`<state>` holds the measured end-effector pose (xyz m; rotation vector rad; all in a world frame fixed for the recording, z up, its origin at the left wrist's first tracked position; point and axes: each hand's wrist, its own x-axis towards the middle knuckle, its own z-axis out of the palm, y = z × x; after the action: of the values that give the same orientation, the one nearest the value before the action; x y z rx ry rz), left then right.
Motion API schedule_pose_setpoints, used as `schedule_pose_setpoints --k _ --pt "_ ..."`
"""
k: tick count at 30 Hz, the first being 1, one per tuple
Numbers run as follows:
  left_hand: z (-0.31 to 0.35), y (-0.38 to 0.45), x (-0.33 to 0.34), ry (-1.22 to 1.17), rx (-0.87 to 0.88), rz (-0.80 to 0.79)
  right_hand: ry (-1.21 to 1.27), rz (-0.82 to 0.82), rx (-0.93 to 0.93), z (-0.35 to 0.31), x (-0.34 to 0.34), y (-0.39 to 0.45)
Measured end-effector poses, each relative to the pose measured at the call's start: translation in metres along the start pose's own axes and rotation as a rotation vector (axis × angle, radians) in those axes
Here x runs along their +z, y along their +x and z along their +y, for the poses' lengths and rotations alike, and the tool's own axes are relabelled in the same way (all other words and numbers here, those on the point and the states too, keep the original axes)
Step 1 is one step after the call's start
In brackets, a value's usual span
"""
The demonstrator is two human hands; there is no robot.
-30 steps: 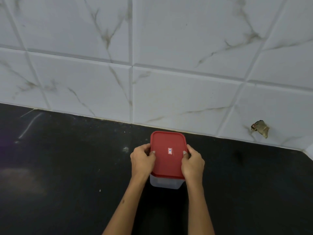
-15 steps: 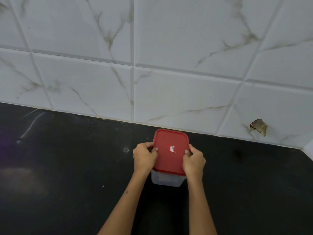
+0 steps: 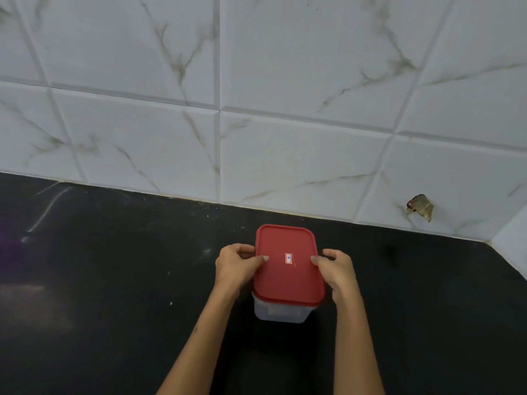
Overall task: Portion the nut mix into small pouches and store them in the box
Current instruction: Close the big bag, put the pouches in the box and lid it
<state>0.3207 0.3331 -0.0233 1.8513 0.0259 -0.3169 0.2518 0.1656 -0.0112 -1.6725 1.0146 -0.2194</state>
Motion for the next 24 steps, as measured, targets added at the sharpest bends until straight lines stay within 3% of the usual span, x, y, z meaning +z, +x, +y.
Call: schedule_pose_setpoints --k 5,12,24 --pt "0.012 0.024 0.002 -0.077 -0.092 0.033 0.048 0.005 0.000 -0.009 0.002 0.024" --pt "0.034 0.063 0.027 -0.374 -0.302 -0.129 0.194 -0.099 0.090 -0.029 0.022 0.045" --pt "0.011 0.091 0.048 -0.269 -0.201 0.018 0.067 0.033 0.014 -0.015 0.035 0.073"
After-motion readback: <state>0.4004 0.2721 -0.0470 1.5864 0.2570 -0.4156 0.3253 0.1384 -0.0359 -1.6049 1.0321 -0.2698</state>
